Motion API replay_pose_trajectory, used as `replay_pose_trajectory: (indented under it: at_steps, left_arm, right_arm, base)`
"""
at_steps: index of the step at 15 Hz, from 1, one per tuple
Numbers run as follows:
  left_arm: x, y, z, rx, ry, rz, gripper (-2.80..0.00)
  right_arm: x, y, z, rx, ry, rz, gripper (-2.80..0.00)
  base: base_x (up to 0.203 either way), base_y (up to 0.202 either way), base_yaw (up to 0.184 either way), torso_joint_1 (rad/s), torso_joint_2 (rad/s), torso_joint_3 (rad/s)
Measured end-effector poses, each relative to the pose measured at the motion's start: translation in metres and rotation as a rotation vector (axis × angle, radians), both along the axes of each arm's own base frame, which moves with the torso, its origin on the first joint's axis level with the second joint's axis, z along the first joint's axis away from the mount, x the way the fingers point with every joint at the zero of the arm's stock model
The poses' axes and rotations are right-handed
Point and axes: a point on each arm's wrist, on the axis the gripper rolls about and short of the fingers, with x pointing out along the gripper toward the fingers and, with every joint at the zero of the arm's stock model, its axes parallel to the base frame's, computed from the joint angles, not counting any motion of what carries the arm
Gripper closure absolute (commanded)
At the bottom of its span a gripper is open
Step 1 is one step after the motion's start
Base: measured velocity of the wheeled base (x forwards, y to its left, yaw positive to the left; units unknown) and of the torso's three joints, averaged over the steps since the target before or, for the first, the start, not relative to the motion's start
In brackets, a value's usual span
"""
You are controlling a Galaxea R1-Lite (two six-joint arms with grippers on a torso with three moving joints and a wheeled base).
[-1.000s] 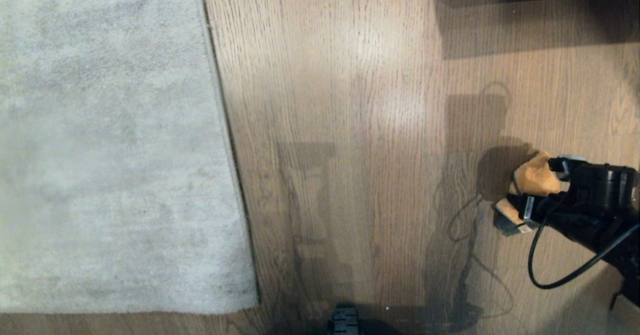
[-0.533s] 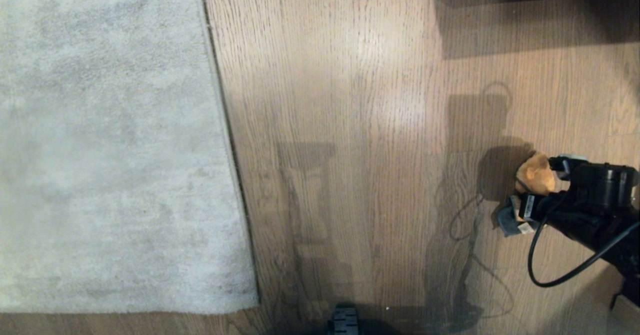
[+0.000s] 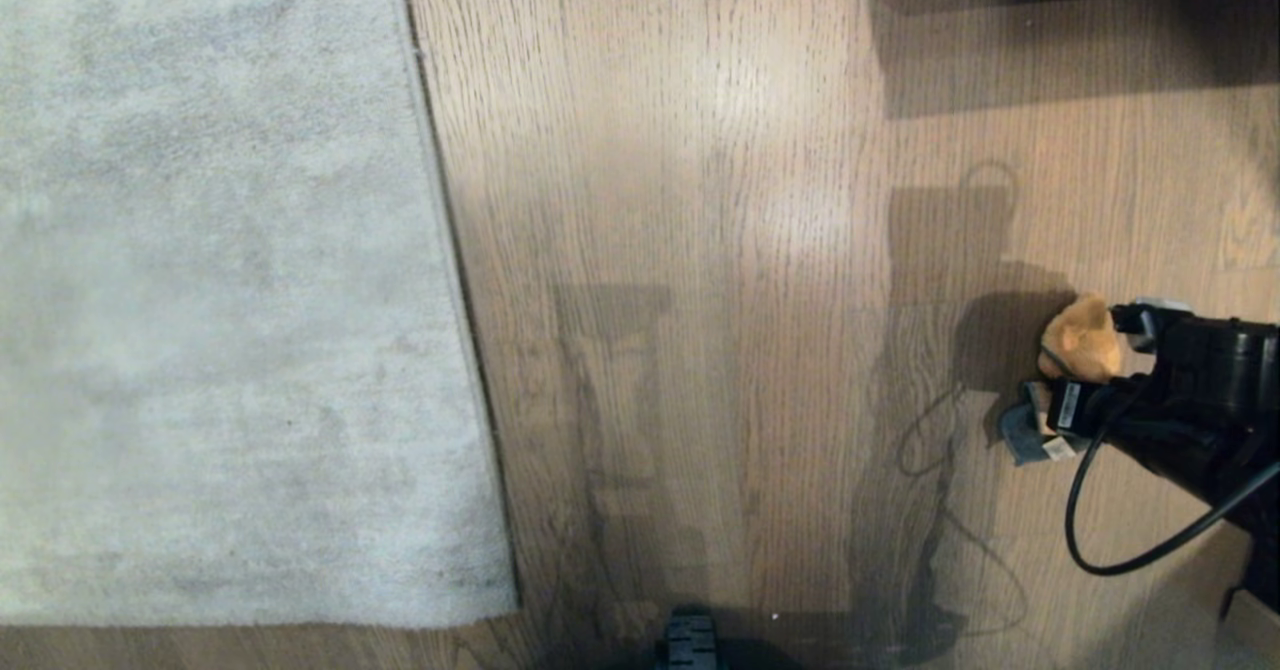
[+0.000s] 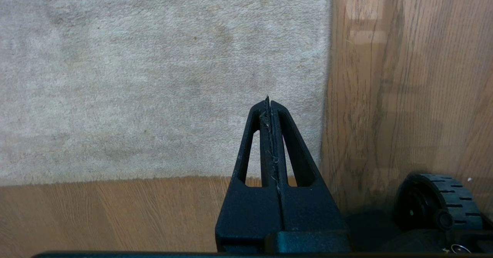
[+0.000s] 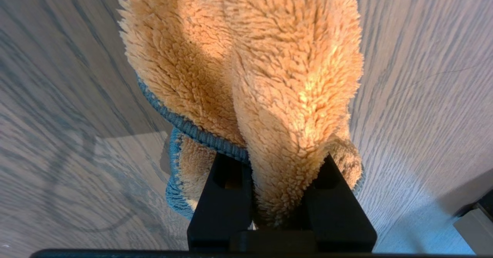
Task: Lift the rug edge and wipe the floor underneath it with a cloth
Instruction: Pick up the rag
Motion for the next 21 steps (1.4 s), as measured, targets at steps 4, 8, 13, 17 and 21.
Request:
replay_pose_trajectory:
  at_steps: [4, 8, 13, 17, 21]
  left_arm:
    - [0.0, 0.0, 0.0, 0.0, 0.0, 0.0, 0.0]
    - [0.0, 0.0, 0.0, 0.0, 0.0, 0.0, 0.0]
    - [0.0, 0.0, 0.0, 0.0, 0.0, 0.0, 0.0]
    - [0.0, 0.0, 0.0, 0.0, 0.0, 0.0, 0.0]
    - [0.0, 0.0, 0.0, 0.0, 0.0, 0.0, 0.0]
  right_arm:
    - [-0.01, 0.001, 0.006, -0.001, -0.01, 0.002, 0.0]
    - [-0.023, 0.003, 0.015, -0.002, -0.037, 0.004, 0.0]
    - [-0.043, 0.007, 0.035, -0.005, -0.108, 0.009, 0.0]
    - [-0.056, 0.008, 0.049, -0.011, -0.171, 0.009, 0.0]
    - [-0.07, 0.01, 0.063, -0.017, -0.229, 0.01, 0.0]
  base:
    - [0.0, 0.0, 0.0, 0.0, 0.0, 0.0]
    - [0.0, 0.0, 0.0, 0.0, 0.0, 0.0]
    - [0.0, 0.0, 0.0, 0.0, 0.0, 0.0]
    - [0.0, 0.0, 0.0, 0.0, 0.0, 0.0]
    - [0.0, 0.0, 0.0, 0.0, 0.0, 0.0]
